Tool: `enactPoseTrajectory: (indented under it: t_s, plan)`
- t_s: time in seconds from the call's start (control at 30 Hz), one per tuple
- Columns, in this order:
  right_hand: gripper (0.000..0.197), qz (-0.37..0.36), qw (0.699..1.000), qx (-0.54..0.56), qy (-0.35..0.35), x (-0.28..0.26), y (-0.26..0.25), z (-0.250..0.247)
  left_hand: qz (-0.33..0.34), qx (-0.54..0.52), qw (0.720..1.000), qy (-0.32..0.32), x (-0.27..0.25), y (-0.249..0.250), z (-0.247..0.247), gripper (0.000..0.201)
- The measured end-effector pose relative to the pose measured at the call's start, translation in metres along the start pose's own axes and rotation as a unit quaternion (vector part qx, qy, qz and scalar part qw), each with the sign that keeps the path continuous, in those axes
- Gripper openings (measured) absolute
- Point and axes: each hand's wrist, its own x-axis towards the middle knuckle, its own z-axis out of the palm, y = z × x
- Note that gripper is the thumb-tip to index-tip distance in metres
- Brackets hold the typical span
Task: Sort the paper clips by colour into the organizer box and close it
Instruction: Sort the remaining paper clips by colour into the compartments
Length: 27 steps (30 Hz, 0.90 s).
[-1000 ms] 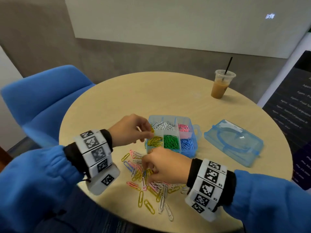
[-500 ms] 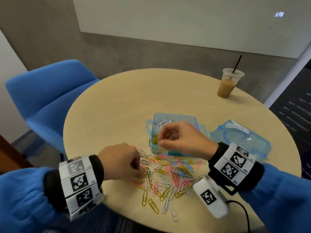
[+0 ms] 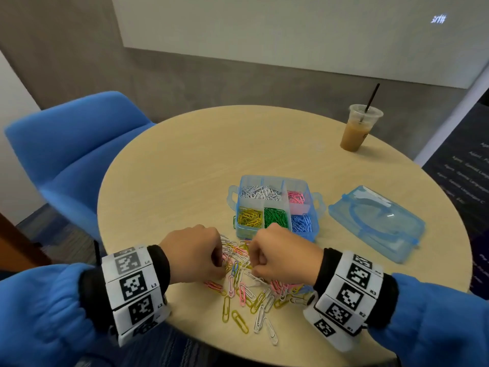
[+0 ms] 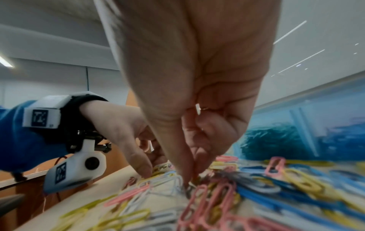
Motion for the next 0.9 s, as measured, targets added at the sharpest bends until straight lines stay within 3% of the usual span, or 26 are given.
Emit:
enactPoseTrajectory:
  t_s: [0.33, 0.63, 0.77, 0.9]
  plan:
    - [0.006, 0.018, 0.999, 0.03, -0.009, 0.003, 0.001, 0.0, 0.004, -0.064, 0.997, -0.037, 0.0, -0.006, 0.001, 0.014]
    - [0.016, 0.018, 0.999, 0.041, -0.012, 0.005, 0.001, 0.004, 0.06, -0.192, 0.977, -0.064, 0.0, -0.024, 0.001, 0.017]
    - [0.012, 0.004, 0.986, 0.151, 0.067, 0.008, -0.001, 0.0, 0.093, -0.206, 0.972, -0.062, -0.003, -0.026, -0.005, 0.018]
    - [0.012, 0.005, 0.972, 0.236, 0.015, 0.01, -0.006, 0.001, 0.119, -0.209, 0.969, -0.055, -0.004, -0.019, -0.009, 0.021]
